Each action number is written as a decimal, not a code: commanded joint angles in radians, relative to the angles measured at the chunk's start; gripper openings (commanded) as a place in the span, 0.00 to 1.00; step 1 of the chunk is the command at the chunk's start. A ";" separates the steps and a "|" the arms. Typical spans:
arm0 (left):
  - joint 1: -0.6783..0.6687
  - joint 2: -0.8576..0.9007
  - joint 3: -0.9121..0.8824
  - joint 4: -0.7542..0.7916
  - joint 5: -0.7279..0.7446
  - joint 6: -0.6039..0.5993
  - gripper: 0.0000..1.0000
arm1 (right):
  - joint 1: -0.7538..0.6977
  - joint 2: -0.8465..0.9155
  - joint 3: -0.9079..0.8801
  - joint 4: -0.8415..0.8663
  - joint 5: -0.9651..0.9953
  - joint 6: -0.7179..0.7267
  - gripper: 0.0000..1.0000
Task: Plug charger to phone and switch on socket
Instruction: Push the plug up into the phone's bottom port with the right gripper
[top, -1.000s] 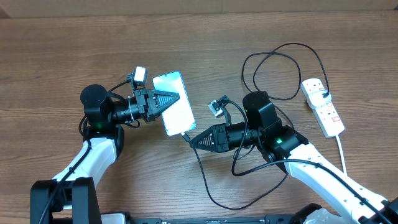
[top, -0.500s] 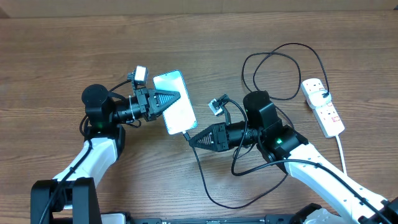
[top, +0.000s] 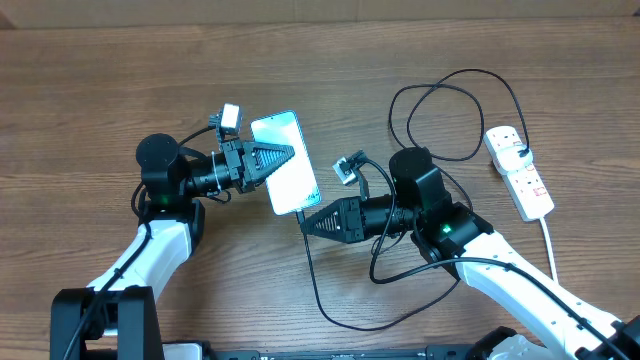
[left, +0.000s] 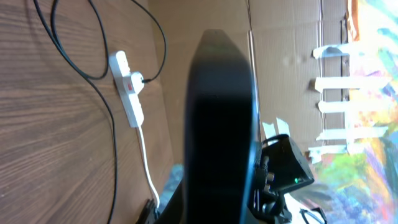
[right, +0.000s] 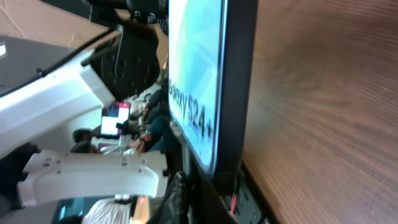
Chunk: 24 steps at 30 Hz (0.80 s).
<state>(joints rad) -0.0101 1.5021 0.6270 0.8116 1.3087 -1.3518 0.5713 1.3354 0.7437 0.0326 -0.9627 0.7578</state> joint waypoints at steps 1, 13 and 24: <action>-0.039 -0.003 0.012 0.007 0.106 0.079 0.04 | -0.004 0.003 0.008 0.011 0.098 -0.012 0.13; -0.035 -0.003 0.012 -0.119 -0.042 0.378 0.04 | -0.005 -0.014 0.010 -0.217 0.126 -0.240 0.69; -0.035 -0.002 0.012 -0.331 -0.133 0.480 0.04 | 0.164 -0.187 0.011 -0.468 0.757 -0.316 0.78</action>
<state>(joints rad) -0.0406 1.5032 0.6273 0.4847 1.1992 -0.9188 0.6449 1.1717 0.7456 -0.4397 -0.5026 0.4717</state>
